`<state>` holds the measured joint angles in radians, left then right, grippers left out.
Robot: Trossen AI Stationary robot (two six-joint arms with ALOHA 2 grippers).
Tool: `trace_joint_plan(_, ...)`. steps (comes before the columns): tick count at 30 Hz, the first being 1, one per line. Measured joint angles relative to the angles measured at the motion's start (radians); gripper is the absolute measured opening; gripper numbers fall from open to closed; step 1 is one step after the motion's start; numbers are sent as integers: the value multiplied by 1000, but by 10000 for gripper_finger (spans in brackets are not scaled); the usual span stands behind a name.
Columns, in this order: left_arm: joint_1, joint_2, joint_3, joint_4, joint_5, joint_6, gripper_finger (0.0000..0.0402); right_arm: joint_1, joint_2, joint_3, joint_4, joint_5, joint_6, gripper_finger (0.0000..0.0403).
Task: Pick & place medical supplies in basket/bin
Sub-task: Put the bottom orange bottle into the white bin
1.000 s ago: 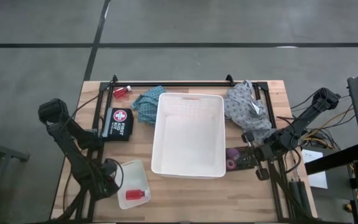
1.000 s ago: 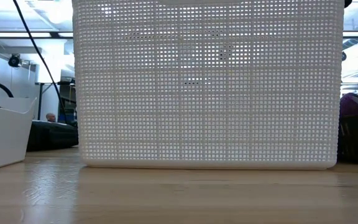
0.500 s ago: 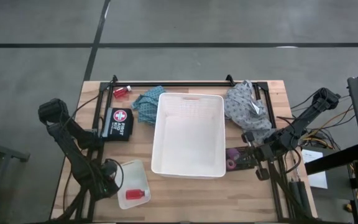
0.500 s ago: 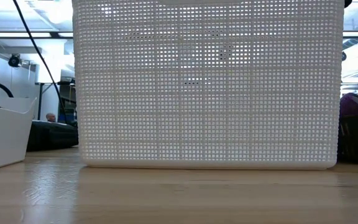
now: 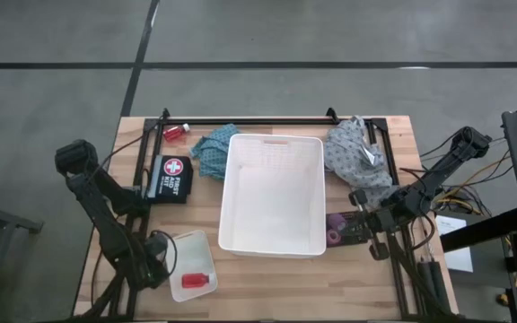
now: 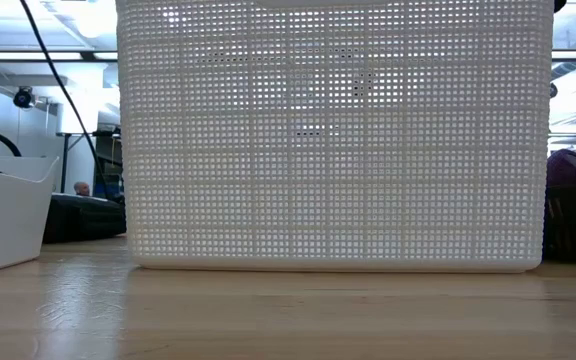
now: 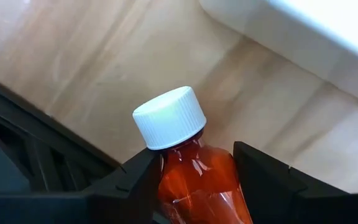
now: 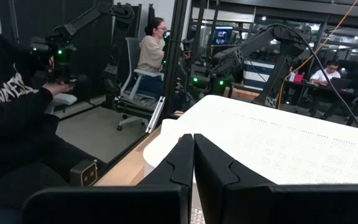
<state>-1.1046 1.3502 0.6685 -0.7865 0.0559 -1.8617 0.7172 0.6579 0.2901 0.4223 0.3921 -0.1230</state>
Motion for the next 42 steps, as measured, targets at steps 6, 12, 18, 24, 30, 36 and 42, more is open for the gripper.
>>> trace_joint_plan(6,0,-2,59,-37,5,3,195,0,0,0,0,0,0,8)
trace_joint_plan(12,0,-14,149,-152,-14,-12,194,0,0,0,0,0,0,8)
trace_joint_plan(18,6,-14,256,-279,-76,-24,195,0,0,0,0,0,0,8)
trace_joint_plan(24,26,-14,349,-397,-163,-4,195,0,0,0,0,0,0,8)
trace_joint_plan(30,92,-14,389,-418,-198,160,196,0,0,0,0,0,0,8)
trace_joint_plan(36,222,-14,393,-387,-202,424,196,0,0,0,0,0,0,8)
trace_joint_plan(42,349,-14,393,-287,-229,726,196,0,0,0,0,0,0,8)
